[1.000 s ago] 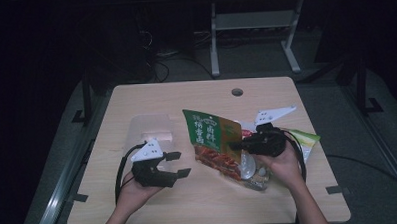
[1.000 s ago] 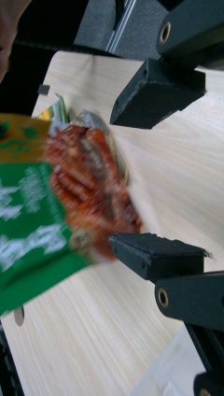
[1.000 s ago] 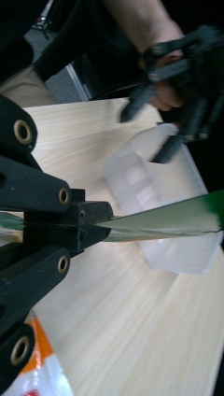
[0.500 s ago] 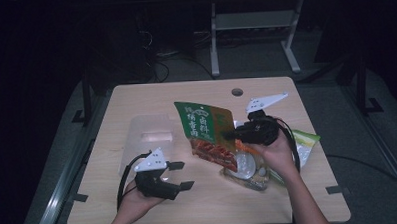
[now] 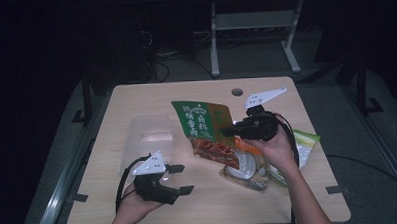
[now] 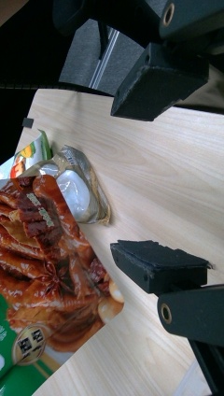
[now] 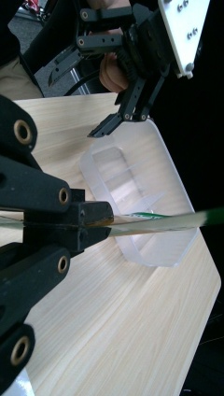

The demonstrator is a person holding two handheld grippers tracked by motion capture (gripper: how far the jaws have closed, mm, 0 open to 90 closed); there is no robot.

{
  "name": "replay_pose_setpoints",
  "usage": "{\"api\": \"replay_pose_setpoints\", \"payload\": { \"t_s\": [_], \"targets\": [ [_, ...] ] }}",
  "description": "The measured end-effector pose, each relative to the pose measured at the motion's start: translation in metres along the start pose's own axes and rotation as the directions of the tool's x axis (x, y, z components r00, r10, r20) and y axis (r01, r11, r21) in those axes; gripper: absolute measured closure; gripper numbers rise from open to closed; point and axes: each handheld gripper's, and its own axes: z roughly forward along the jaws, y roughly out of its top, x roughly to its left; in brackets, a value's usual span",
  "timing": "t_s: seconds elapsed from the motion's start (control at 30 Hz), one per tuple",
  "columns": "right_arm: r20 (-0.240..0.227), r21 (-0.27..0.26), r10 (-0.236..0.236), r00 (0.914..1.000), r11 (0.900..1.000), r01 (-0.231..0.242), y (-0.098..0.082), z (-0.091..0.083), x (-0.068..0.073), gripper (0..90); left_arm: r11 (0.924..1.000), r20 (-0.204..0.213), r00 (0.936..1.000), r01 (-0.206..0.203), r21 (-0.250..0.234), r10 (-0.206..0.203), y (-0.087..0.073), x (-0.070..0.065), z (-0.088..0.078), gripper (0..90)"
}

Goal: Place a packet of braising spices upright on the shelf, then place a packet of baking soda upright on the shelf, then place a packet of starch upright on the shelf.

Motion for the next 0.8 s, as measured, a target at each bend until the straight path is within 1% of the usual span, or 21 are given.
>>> {"api": "replay_pose_setpoints", "payload": {
  "t_s": [0.07,0.23,0.3,0.33,0.4,0.53,0.63,0.73,0.8],
  "targets": [
    [0.000,0.002,0.002,1.0000,1.000,-0.002,0.001,0.000,-0.001,89.8,1.0000,0.001,1.0000,0.007,-0.006,-0.007,0.000,0.000,0.000,28.5],
    [0.007,0.015,0.003,1.0000,1.000,-0.003,0.006,0.005,-0.001,89.8,1.0000,0.003,1.0000,-0.001,-0.003,0.001,-0.001,0.001,-0.002,27.7],
    [0.008,0.019,-0.004,1.0000,1.000,0.004,0.009,0.007,-0.001,89.8,1.0000,-0.001,1.0000,-0.004,0.001,0.004,0.000,0.000,-0.002,27.5],
    [0.008,0.019,-0.004,1.0000,1.000,0.004,0.012,0.008,-0.001,89.8,0.9999,-0.002,0.9999,-0.011,0.003,0.011,0.001,0.000,-0.002,27.3],
    [0.006,0.017,-0.013,0.9999,1.000,0.013,0.016,0.008,0.000,89.8,0.9999,-0.005,0.9999,-0.010,-0.006,0.010,0.001,-0.001,-0.001,27.3],
    [-0.004,0.018,-0.026,0.9996,0.999,0.026,0.026,0.010,-0.001,89.9,0.9999,-0.007,0.9998,-0.016,0.002,0.016,0.002,-0.001,-0.001,27.3],
    [0.001,0.017,-0.040,0.9992,0.999,0.040,0.033,0.012,-0.002,89.8,0.9998,-0.007,0.9998,-0.020,0.000,0.020,0.004,-0.001,0.001,27.2],
    [0.009,0.014,-0.038,0.9992,0.999,0.038,0.041,0.015,-0.002,89.9,0.9998,-0.006,0.9998,-0.021,0.005,0.021,0.003,-0.003,0.001,27.2],
    [0.016,0.012,-0.045,0.9989,0.999,0.045,0.046,0.016,-0.002,89.9,0.9997,-0.005,0.9997,-0.025,0.008,0.025,0.002,-0.003,0.002,27.2]
  ]
}}
